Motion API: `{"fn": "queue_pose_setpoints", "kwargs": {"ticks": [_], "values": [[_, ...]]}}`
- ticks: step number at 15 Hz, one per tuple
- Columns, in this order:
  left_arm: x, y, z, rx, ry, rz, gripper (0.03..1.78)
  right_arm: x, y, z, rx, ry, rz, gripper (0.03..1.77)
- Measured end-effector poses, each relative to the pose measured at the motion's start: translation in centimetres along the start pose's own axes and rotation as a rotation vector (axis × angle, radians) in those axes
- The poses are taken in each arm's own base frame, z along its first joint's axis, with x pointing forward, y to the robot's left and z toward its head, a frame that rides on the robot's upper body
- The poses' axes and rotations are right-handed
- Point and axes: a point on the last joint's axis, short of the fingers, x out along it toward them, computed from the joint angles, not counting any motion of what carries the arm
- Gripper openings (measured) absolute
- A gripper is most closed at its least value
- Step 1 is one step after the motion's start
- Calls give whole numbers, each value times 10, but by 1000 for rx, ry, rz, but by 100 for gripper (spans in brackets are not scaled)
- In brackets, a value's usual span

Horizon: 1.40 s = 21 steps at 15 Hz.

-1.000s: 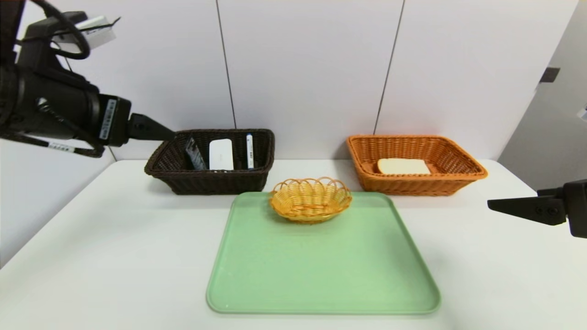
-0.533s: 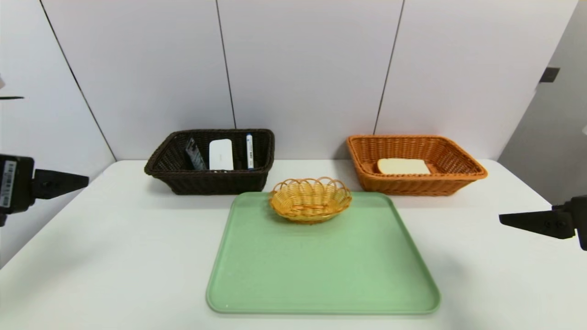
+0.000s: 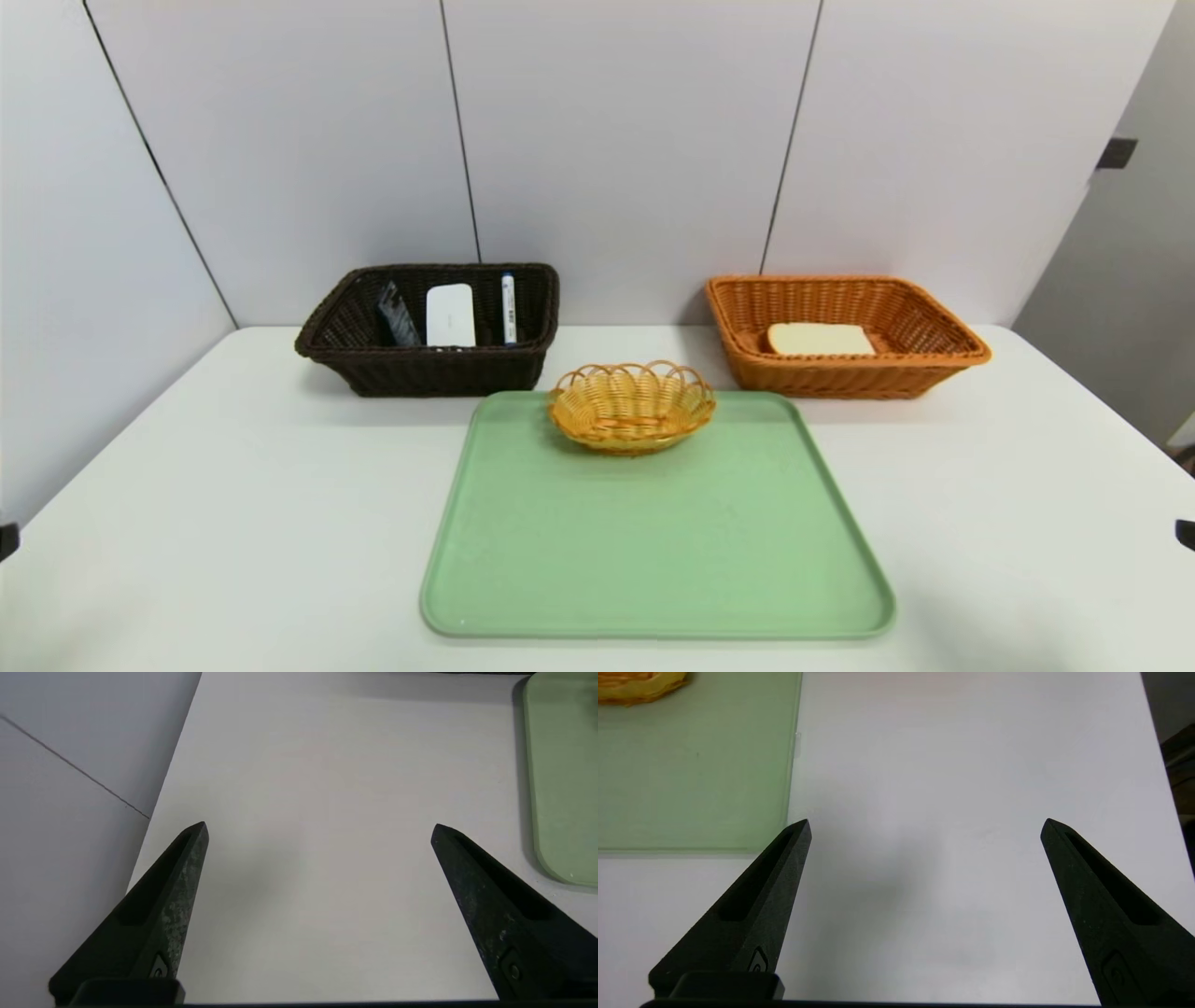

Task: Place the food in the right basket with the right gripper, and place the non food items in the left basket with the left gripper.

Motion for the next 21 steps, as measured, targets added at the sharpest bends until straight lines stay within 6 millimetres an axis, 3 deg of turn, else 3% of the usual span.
{"fn": "queue_pose_setpoints", "kwargs": {"ticks": [6, 9, 12, 15, 17, 19, 21], "values": [[-27, 10, -77, -19, -87, 7, 169, -36, -1, -97, -3, -200, -56, 170], [-37, 13, -110, -13, -167, 11, 169, -46, -1, -128, -46, -364, -29, 170], [-32, 12, -143, 36, -236, 17, 169, -34, 0, -136, -112, -529, -41, 170], [-19, 9, -147, 16, -381, 21, 169, -10, 2, -142, -173, -723, -51, 170], [-4, 6, -151, 5, -475, 17, 169, -12, 2, -139, -192, -892, -37, 170], [11, 2, -157, -6, -579, -10, 169, -9, 3, -141, -200, -893, -23, 170], [13, 1, -155, -12, -673, -60, 169, 4, 3, -154, -198, -723, -5, 170]]}}
